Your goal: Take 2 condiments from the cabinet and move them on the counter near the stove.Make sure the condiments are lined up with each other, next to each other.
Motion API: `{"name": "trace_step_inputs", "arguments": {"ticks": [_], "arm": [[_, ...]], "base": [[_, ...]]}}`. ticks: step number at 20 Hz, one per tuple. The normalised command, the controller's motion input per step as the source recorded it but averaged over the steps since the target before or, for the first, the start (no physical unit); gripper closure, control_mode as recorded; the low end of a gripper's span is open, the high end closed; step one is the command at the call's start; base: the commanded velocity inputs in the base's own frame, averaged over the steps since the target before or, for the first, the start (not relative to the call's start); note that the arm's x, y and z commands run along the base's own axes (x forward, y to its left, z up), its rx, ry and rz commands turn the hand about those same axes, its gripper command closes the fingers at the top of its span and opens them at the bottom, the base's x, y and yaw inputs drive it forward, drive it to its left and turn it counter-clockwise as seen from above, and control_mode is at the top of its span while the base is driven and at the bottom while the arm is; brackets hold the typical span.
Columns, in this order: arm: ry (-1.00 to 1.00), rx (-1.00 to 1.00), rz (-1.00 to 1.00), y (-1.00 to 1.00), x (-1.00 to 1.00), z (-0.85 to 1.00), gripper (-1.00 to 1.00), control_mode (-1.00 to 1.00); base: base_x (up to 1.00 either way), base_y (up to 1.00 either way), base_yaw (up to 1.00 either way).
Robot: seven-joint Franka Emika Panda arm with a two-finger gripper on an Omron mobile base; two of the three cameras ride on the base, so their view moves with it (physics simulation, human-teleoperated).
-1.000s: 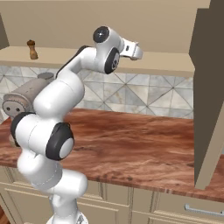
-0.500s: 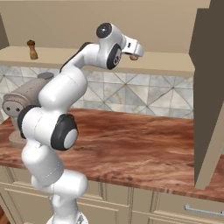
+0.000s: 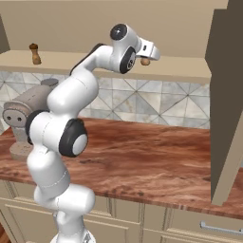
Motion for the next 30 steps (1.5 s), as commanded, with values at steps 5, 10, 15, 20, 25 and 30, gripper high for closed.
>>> {"name": "trace_step_inputs", "arguments": {"ticks": [5,10,15,20,25,30], "arm": [[0.0,0.0,0.0,-0.01,0.14,-0.05,-1.0,-1.0],[0.0,0.0,0.0,0.0,0.06,-0.05,-1.0,-1.0],[0.0,0.0,0.0,0.0,0.0,-0.03,-1.0,-1.0],[0.0,0.0,0.0,0.0,0.0,-0.03,-1.0,-1.0],[0.0,0.0,0.0,-0.01,0.06,-0.08,-1.0,-1.0],[0.0,0.0,0.0,-0.03,0.08,-0.05,-1.0,-1.0]], "base": [[0.0,0.0,0.0],[0.0,0.0,0.0],[0.0,0.0,0.0],[0.0,0.0,0.0],[0.0,0.0,0.0],[0.0,0.0,0.0]]}}
